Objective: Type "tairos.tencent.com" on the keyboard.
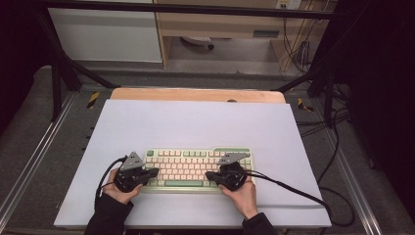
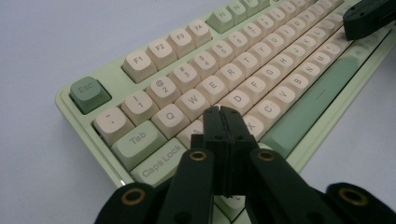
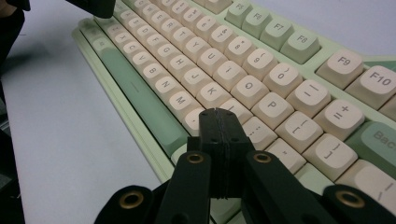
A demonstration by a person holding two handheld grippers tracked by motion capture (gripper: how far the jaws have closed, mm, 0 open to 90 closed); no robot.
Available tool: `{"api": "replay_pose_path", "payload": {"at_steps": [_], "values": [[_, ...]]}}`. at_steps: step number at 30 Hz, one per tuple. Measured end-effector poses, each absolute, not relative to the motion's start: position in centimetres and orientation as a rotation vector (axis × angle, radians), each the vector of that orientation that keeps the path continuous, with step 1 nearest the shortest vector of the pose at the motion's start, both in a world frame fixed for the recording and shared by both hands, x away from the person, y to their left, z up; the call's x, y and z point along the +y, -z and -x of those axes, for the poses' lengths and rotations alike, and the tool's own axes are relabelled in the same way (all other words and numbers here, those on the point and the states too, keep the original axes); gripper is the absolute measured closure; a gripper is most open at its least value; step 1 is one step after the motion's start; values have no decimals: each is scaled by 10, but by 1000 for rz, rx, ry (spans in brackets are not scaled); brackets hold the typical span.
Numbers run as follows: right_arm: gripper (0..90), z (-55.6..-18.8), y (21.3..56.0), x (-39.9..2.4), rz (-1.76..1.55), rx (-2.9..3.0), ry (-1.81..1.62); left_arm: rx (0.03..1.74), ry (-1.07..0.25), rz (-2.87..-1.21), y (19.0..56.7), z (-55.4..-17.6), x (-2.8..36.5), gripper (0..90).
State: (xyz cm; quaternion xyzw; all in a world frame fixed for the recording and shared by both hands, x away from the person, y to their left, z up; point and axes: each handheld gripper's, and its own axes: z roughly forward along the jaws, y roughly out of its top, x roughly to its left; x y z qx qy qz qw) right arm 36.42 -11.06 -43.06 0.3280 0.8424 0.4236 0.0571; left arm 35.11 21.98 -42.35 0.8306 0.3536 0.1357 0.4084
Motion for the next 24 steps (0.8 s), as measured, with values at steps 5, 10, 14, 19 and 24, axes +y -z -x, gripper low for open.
{"api": "replay_pose_path", "payload": {"at_steps": [5,10,14,19,24], "values": [[900,-364,432,-110,-993,2552,-1285,891,-342,-2094,424,-351,219,898],[900,-364,434,-109,-983,2559,-1269,890,-342,-2095,424,-351,219,898],[900,-364,434,-109,-988,2559,-1276,890,-341,-2093,423,-351,220,898],[900,-362,428,-112,-976,2547,-1284,887,-344,-2094,423,-350,219,898],[900,-360,420,-118,-964,2525,-1279,884,-346,-2094,423,-350,218,898]]}}
